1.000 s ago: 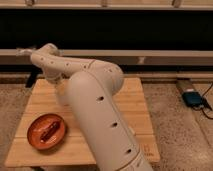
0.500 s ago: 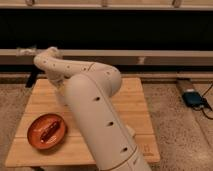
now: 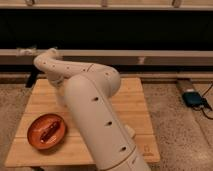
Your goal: Place the ceramic cup over the eraser
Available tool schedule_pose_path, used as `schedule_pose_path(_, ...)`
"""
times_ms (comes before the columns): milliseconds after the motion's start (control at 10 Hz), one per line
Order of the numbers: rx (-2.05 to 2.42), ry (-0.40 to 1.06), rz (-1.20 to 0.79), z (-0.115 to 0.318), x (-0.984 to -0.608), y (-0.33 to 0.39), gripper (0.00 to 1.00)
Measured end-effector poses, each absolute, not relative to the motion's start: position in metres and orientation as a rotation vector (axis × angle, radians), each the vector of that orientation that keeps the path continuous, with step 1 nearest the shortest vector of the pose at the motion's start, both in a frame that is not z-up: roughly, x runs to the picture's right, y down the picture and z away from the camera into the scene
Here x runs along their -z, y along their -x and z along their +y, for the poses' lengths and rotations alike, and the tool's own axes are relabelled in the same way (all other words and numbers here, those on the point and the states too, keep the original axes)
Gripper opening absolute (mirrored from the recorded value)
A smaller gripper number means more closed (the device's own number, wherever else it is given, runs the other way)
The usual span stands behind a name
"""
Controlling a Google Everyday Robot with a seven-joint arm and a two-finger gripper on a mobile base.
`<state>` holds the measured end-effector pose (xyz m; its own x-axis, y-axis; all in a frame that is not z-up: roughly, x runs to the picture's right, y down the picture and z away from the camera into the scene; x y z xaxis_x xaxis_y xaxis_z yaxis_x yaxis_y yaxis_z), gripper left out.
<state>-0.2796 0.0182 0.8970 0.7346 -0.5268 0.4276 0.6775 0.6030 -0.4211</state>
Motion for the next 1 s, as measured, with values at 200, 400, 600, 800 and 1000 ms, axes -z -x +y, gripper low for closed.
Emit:
schedule_pose_path(200, 0.709, 0.599, -0.272, 0.019, -0.896, 0.280, 0.18)
schedule_pose_path(400, 0.724, 0.577, -0.266, 0.021, -0.872, 0.280, 0.18)
schedule_pose_path(600, 0.733, 0.555, -0.257, 0.021, -0.831, 0.278, 0.18)
schedule_pose_path(800, 0.738, 0.526, -0.256, 0.030, -0.765, 0.278, 0.18)
schedule_pose_path(1000, 0.728, 0.496, -0.245, 0.042, -0.713, 0.267, 0.18)
